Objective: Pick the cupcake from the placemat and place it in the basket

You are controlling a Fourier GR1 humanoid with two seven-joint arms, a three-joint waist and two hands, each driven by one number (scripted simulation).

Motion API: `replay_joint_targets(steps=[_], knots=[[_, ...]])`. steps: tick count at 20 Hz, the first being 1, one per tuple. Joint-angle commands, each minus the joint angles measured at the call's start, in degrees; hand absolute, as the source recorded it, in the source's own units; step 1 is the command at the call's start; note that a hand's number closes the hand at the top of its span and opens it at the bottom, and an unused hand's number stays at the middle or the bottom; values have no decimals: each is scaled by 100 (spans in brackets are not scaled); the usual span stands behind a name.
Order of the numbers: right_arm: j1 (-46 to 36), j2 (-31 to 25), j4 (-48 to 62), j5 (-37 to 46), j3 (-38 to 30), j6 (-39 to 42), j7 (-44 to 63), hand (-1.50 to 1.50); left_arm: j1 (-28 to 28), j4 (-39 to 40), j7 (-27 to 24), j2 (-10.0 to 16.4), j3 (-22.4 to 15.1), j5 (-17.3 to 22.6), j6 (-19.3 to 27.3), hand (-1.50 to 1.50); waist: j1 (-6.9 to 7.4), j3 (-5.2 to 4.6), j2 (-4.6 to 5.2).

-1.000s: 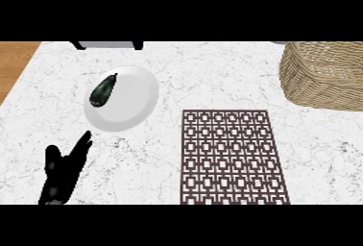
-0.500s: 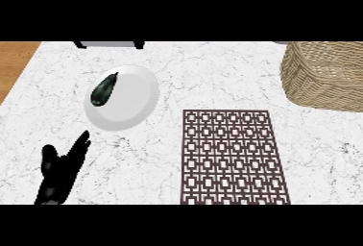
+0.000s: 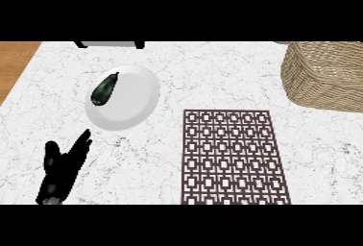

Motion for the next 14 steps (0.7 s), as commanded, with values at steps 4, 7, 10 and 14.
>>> replay_joint_targets(steps=[4,7,10,14], knots=[[283,-431,558,863,524,-616,8,150,344,99,-95,-153,-78,-86,74,0,14,-48,34],[455,-579,941,904,532,-583,-733,-150,193,307,-227,-36,-58,-49,-144,0,34,-42,61],[215,-775,1240,863,450,-582,-927,-150,123,188,85,-161,-111,-109,24,0,33,-40,50],[54,-850,1270,809,417,-651,-962,-150,312,243,-232,5,93,17,-167,0,7,-46,26]])
